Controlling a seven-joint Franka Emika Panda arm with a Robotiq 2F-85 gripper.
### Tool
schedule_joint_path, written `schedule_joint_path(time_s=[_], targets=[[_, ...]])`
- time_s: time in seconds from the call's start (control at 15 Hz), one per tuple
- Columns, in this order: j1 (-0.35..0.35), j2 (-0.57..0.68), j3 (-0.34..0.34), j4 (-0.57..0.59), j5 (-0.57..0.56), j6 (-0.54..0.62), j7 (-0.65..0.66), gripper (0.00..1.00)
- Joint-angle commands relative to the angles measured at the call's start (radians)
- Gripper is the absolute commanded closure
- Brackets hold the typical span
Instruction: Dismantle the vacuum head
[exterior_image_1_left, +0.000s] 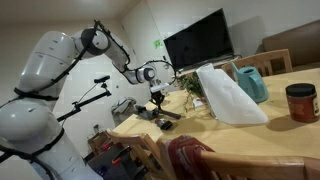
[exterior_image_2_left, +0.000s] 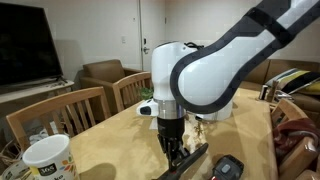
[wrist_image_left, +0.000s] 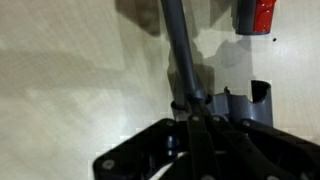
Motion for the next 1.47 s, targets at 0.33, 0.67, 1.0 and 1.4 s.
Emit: schedule_joint_path(time_s=[0.33, 0.67, 1.0, 1.4], targets=[[-0.022, -0.052, -0.003, -0.093, -0.004, 0.020, 0.025, 1.00], [-0.014, -0.079, -0.007, -0.111, -0.015, 0.003, 0.036, 1.00], [-0.001, -0.090, -0.012, -0.103, -0.026, -0.020, 0.050, 1.00], [0.014, -0.116, -0.014, -0.094, -0.041, -0.046, 0.063, 1.00]])
